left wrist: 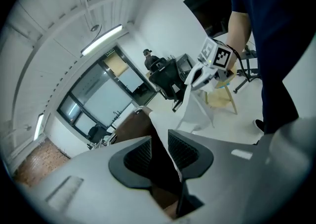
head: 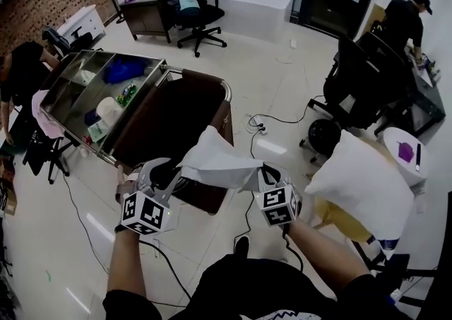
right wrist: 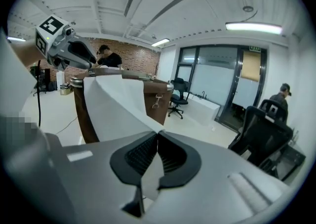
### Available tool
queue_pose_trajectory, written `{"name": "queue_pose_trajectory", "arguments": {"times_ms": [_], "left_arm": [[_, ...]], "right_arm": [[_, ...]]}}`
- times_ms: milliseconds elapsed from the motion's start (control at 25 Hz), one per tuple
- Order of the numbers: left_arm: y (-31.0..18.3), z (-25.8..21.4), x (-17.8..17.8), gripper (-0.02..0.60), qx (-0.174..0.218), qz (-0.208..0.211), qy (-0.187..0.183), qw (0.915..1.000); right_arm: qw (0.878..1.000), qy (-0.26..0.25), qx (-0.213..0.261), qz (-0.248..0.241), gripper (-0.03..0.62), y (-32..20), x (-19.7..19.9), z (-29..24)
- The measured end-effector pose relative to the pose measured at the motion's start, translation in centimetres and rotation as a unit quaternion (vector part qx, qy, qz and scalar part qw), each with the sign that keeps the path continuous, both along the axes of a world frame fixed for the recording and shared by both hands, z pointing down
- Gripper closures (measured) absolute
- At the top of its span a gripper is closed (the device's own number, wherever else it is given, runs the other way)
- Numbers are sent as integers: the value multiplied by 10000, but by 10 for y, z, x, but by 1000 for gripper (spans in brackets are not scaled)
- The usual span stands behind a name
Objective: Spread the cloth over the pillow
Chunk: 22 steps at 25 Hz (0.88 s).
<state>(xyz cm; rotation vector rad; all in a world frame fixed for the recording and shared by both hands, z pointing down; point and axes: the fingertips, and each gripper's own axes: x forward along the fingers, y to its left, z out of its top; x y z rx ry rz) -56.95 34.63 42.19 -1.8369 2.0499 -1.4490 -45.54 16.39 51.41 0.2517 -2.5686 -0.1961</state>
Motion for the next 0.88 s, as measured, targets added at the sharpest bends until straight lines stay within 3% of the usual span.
{"name": "queue_pose_trajectory", "arguments": {"times_ms": [240, 600, 880], "left_arm": [[-3, 12, -2, 489, -260, 65, 28, 9996], [-3, 24, -10, 489, -548, 69, -46, 9985], [12, 25, -19, 489, -699, 0, -32, 9976]], "right_arm": [[9938, -546, 962, -89, 585, -32, -5, -75], [9802, -1288, 1501, 103, 585, -60, 13, -160], [9753, -1411, 1624, 497, 585, -93, 45, -183]]}}
